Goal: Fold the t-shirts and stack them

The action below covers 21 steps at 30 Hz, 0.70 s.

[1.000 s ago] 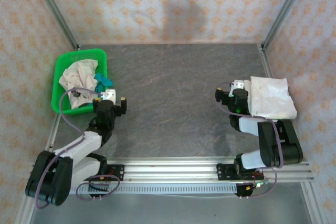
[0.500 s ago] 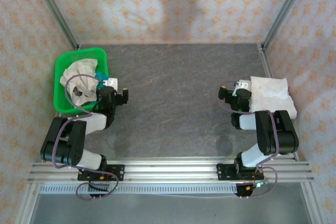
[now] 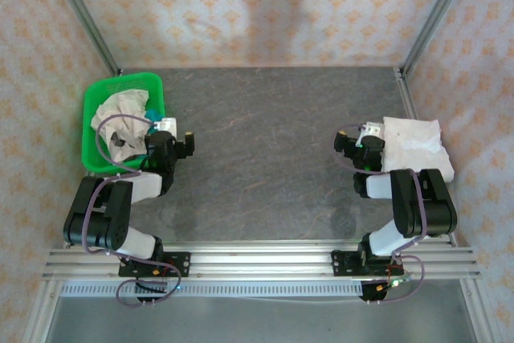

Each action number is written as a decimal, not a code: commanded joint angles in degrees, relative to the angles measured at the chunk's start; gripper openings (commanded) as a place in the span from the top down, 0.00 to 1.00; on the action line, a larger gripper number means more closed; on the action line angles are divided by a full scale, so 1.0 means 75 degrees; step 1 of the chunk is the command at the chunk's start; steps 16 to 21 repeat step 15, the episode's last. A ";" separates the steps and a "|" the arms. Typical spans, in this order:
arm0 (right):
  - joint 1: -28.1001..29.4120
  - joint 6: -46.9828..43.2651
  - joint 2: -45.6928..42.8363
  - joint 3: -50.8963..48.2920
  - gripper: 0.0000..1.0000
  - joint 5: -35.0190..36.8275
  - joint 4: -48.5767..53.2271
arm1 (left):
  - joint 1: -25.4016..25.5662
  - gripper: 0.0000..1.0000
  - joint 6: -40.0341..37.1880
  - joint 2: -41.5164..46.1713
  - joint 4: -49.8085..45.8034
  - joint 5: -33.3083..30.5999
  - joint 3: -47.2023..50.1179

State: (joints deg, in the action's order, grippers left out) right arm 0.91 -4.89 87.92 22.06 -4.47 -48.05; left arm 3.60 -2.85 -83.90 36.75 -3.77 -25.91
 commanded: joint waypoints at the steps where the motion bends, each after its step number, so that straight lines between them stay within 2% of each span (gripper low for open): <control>1: -0.0071 0.0129 0.0047 0.0035 0.00 -0.0104 -0.0238 | -0.0046 0.00 0.0122 -0.0109 0.0194 -0.0021 -0.0084; 21: -0.0085 0.0125 0.0043 -0.0022 0.01 -0.0179 -0.0343 | -0.0046 0.00 0.0122 -0.0110 0.0181 -0.0016 -0.0084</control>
